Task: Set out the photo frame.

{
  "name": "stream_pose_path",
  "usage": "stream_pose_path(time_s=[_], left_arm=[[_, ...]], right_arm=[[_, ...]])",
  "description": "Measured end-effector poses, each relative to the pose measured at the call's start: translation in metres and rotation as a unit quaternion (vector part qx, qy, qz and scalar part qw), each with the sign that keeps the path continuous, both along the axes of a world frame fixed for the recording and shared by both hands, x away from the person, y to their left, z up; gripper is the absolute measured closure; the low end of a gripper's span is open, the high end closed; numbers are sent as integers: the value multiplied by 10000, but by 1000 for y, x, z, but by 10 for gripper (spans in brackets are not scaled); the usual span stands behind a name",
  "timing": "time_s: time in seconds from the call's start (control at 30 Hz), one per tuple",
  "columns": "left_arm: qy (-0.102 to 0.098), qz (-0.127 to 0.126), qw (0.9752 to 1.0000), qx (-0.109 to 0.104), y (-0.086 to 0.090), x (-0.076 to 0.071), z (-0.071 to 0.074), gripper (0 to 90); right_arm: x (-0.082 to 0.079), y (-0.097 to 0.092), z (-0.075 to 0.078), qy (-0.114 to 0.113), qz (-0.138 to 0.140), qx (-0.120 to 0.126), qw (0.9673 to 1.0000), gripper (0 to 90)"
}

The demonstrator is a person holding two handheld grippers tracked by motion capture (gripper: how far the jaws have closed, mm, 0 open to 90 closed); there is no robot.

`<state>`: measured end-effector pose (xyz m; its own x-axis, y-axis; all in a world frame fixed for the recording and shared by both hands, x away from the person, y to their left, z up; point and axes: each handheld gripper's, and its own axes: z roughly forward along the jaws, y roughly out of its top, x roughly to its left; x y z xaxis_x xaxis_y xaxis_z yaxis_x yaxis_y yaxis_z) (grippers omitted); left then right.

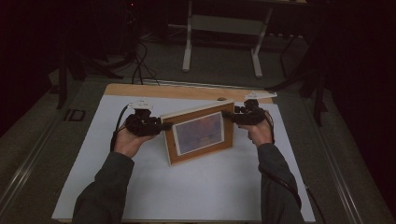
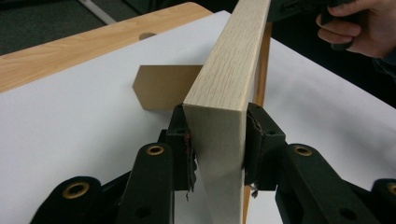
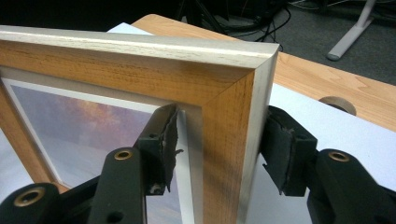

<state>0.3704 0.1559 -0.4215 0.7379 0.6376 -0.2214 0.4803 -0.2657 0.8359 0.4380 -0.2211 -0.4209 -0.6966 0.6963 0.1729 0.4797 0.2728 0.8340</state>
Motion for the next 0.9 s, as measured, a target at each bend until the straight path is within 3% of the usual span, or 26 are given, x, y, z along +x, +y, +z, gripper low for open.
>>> stream_pose_path(time_s=[0.47,0.9], left_arm=[[-144,47,9999,52,-4,7,-2,665],[-312,98,9993,165,-12,14,-2,640]], right_arm=[[-5,-4,3,33,-117,-167,9998,518],[-13,-12,2,-35,-293,-151,9995,549]])
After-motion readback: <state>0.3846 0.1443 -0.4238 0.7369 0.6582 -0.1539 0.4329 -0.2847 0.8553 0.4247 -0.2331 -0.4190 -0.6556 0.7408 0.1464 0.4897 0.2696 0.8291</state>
